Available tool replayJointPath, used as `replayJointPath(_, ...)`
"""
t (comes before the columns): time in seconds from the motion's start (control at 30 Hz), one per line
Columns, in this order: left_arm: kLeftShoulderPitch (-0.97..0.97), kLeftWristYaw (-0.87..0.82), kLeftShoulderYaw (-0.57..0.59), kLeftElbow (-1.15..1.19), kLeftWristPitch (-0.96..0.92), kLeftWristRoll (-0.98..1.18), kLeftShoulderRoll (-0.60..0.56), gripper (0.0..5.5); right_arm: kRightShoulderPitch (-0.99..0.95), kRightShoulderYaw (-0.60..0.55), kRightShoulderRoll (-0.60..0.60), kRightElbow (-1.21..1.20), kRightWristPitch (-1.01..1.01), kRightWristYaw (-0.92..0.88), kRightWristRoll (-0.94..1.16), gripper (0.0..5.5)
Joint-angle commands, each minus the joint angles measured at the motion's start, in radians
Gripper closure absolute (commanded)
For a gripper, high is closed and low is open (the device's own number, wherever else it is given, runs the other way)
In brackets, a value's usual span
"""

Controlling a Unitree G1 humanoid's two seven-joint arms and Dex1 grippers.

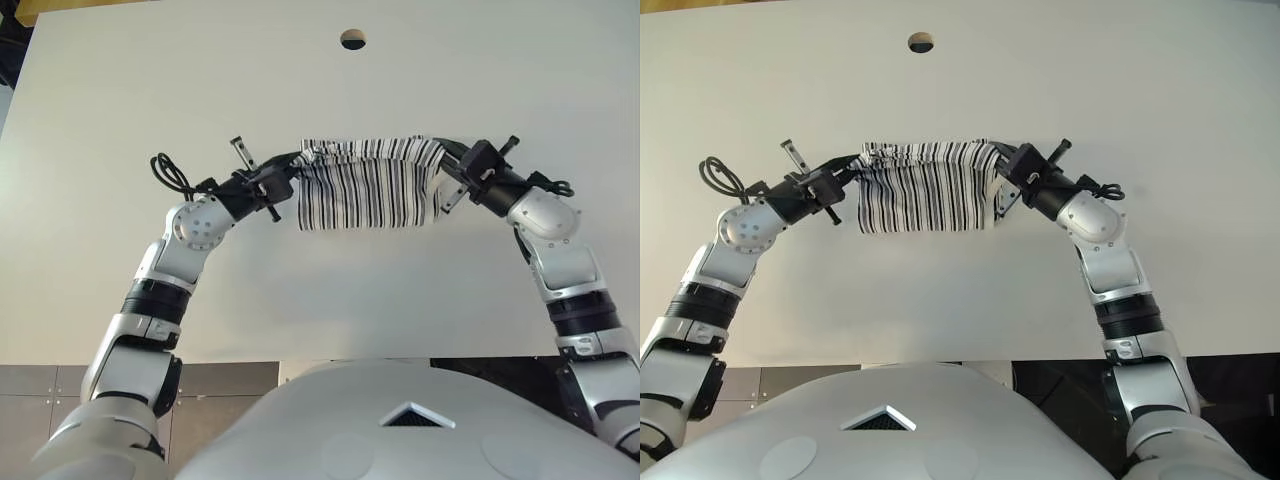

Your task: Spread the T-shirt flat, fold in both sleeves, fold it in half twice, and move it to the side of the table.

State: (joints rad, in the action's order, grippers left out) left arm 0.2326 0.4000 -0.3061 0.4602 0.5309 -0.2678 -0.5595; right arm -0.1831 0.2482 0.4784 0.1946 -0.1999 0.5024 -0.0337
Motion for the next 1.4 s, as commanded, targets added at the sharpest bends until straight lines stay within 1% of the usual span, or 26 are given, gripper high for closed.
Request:
replayJointPath(0.03,0.063,-0.046,-0.021,0.126,0.035,-0.073,0.028,5.4,-0.095,-0.011,-0.038,0.149,-0.029,-0.049,-0.057,5.37)
replayJointPath(0.1,0.103,-0.073,-0.034,0.176,0.064,-0.105,0.051,5.4,-0.143,-0.014,-0.067,0.23,-0.055,-0.082,-0.084,5.37)
replayJointPath(0.13,0.12,-0.078,-0.037,0.198,0.075,-0.111,0.061,5.07,-0.168,-0.014,-0.079,0.267,-0.068,-0.105,-0.103,5.01)
replayJointPath(0.27,0.166,-0.127,-0.041,0.28,0.107,-0.137,0.097,4.36,-0.236,0.003,-0.117,0.382,-0.124,-0.151,-0.153,4.21)
replayJointPath(0.3,0.173,-0.144,-0.035,0.29,0.109,-0.136,0.103,4.26,-0.245,0.004,-0.123,0.401,-0.135,-0.156,-0.158,4.08)
replayJointPath(0.4,0.188,-0.192,0.007,0.296,0.102,-0.108,0.116,3.74,-0.27,-0.008,-0.126,0.439,-0.16,-0.181,-0.174,3.51)
replayJointPath(0.43,0.192,-0.21,0.027,0.295,0.095,-0.095,0.122,3.65,-0.28,-0.013,-0.123,0.451,-0.169,-0.194,-0.181,3.38)
replayJointPath(0.53,0.231,-0.298,0.068,0.339,0.054,-0.098,0.146,3.16,-0.304,-0.022,-0.119,0.467,-0.196,-0.237,-0.203,2.84)
replayJointPath(0.6,0.272,-0.386,0.061,0.407,0.013,-0.146,0.151,2.79,-0.297,-0.014,-0.119,0.402,-0.234,-0.237,-0.214,2.75)
replayJointPath(0.67,0.316,-0.509,0.023,0.499,-0.055,-0.234,0.138,2.54,-0.281,0.011,-0.131,0.32,-0.256,-0.209,-0.219,2.75)
replayJointPath(0.77,0.353,-0.617,-0.02,0.596,-0.117,-0.309,0.14,2.01,-0.266,0.081,-0.159,0.287,-0.263,-0.143,-0.237,2.75)
replayJointPath(0.83,0.367,-0.671,-0.017,0.638,-0.134,-0.312,0.151,1.73,-0.293,0.124,-0.198,0.368,-0.241,-0.09,-0.245,2.75)
replayJointPath(0.87,0.372,-0.703,0.006,0.642,-0.129,-0.289,0.165,1.55,-0.333,0.128,-0.234,0.483,-0.211,-0.077,-0.245,2.75)
replayJointPath(0.93,0.376,-0.76,0.07,0.631,-0.082,-0.216,0.202,1.55,-0.409,0.125,-0.287,0.718,-0.146,-0.078,-0.252,2.75)
replayJointPath(1.03,0.358,-0.782,0.162,0.588,0.041,-0.086,0.264,1.55,-0.463,0.064,-0.318,0.964,-0.052,-0.091,-0.211,2.75)
replayJointPath(1.1,0.353,-0.791,0.213,0.6,0.094,-0.017,0.305,1.55,-0.472,-0.022,-0.311,1.04,-0.011,-0.124,-0.142,2.75)
replayJointPath(1.17,0.337,-0.802,0.247,0.605,0.141,0.023,0.331,1.55,-0.485,-0.129,-0.282,1.084,0.015,-0.204,-0.062,2.75)
replayJointPath(1.2,0.325,-0.796,0.262,0.604,0.162,0.043,0.341,1.55,-0.487,-0.179,-0.257,1.097,0.022,-0.254,-0.027,2.75)
replayJointPath(1.27,0.299,-0.8,0.273,0.593,0.203,0.051,0.35,1.55,-0.471,-0.286,-0.165,1.109,0.004,-0.396,0.033,2.75)
replayJointPath(1.33,0.251,-0.873,0.271,0.531,0.238,-0.002,0.334,1.55,-0.417,-0.355,-0.056,1.097,-0.073,-0.557,0.045,2.75)
replayJointPath(1.4,0.189,-0.914,0.287,0.431,0.269,-0.02,0.332,1.55,-0.348,-0.433,0.01,1.079,-0.139,-0.668,0.08,2.75)
